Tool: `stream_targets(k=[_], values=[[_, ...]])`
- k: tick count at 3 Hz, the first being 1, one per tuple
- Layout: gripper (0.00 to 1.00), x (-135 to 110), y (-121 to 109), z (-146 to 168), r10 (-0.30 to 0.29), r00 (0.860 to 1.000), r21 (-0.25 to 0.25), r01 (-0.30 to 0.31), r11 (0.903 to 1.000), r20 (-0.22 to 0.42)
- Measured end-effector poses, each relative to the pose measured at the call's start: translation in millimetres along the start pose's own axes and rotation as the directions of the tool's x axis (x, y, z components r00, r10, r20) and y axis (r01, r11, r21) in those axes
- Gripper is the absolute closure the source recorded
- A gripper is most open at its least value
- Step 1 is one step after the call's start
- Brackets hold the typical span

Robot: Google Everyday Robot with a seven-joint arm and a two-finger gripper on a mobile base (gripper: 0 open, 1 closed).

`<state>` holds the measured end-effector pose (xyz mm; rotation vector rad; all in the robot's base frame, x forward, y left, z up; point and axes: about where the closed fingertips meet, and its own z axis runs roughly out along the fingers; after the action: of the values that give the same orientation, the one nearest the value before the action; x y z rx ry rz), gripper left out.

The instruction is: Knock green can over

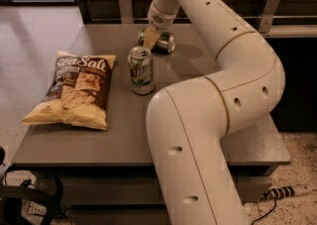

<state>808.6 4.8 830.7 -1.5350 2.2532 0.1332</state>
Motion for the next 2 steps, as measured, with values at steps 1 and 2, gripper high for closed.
stream_targets(k=[1,2], values=[[0.62,-0.2,0.5,3.2,0.0,1.0,-0.003,0.0,1.0,-0.002],[0.3,-1.0,0.5,3.0,0.0,1.0,-0.005,0.0,1.0,-0.003]])
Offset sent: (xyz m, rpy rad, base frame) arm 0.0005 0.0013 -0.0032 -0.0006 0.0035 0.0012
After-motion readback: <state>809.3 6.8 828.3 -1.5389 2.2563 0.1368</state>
